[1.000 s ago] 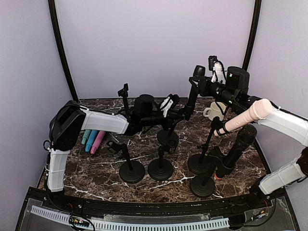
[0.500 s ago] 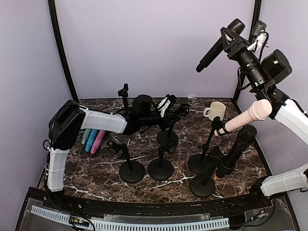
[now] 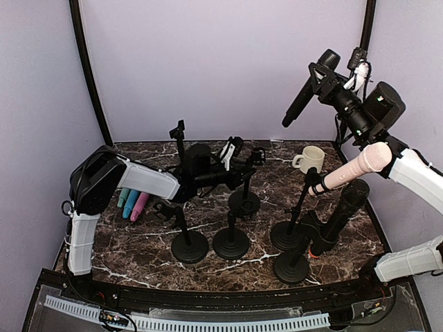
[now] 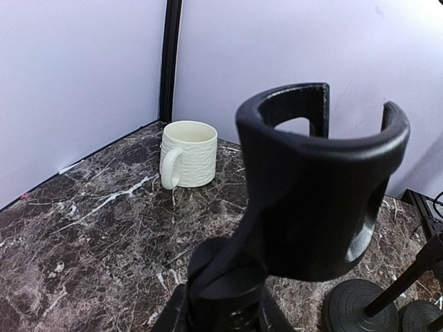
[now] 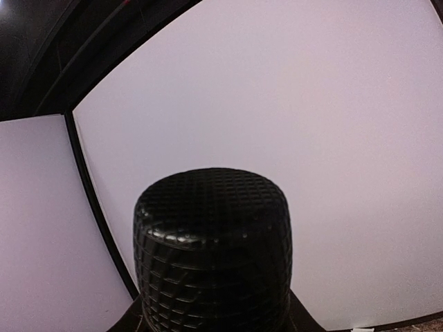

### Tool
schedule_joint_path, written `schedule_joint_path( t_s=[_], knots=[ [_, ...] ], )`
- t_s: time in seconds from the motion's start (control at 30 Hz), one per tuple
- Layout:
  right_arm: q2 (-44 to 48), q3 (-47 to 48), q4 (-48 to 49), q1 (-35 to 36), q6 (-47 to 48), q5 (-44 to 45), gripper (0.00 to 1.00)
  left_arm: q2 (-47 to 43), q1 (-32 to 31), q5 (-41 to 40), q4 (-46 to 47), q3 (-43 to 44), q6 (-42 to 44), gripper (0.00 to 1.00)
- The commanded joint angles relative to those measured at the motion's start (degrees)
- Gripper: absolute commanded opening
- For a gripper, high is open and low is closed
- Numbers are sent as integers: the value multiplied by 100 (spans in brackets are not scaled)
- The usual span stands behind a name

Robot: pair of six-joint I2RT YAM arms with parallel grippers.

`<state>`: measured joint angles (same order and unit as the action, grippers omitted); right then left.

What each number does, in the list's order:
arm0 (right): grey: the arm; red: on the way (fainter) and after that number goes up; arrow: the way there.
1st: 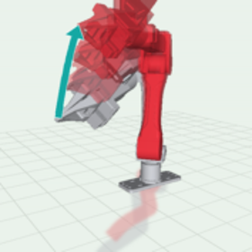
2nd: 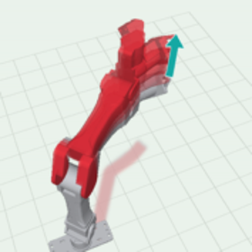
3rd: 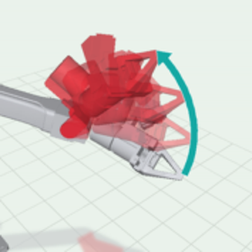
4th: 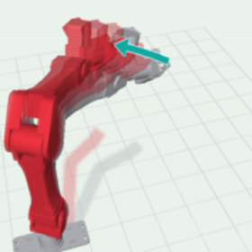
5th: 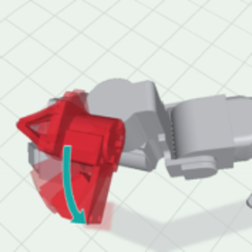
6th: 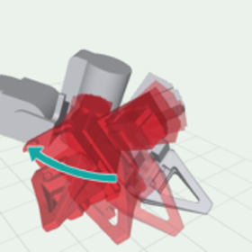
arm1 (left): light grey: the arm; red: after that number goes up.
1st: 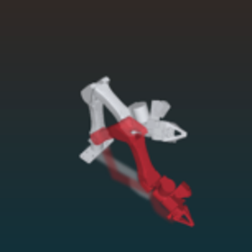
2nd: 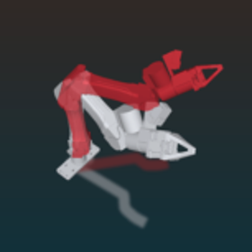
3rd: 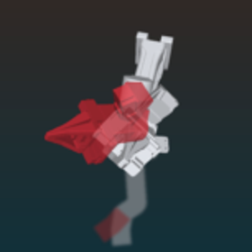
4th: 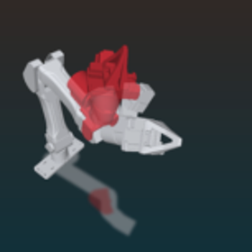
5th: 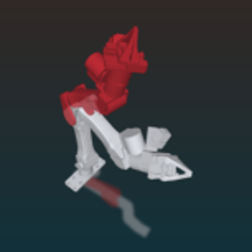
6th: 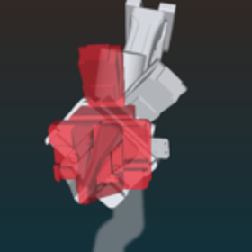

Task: Remove the microphone from the stand
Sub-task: Pass from the right arm to the left

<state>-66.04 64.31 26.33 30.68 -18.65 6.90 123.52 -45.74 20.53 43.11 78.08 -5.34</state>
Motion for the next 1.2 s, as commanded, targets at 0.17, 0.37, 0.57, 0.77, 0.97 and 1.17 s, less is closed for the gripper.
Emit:
schedule_joint_path(
  t_s=[0.17, 0.37, 0.57, 0.77, 0.97, 1.17],
  knots=[
    [131, 11, -116, -88, -107, -439, 0, -430, 60, 240, -101, -536, -264, 62],
    [255, -29, -250, -97, -111, -628, 0, -1262, 64, -23, -810, -817, 184, 76],
    [262, 142, -493, -106, -47, -1450, 0, -2250, 74, -364, -1256, -1432, 330, 78],
    [238, 327, -638, -163, -6, -2325, 0, -3128, 46, -480, -2297, -866, 314, 77],
    [-128, 568, -325, -585, -611, -3822, 0, -2865, -495, -131, -3486, 765, 19, 76],
    [-515, 699, 225, -799, -1173, -5075, 0, -1977, -807, 406, -3344, 2074, -825, 76]
  ],
)
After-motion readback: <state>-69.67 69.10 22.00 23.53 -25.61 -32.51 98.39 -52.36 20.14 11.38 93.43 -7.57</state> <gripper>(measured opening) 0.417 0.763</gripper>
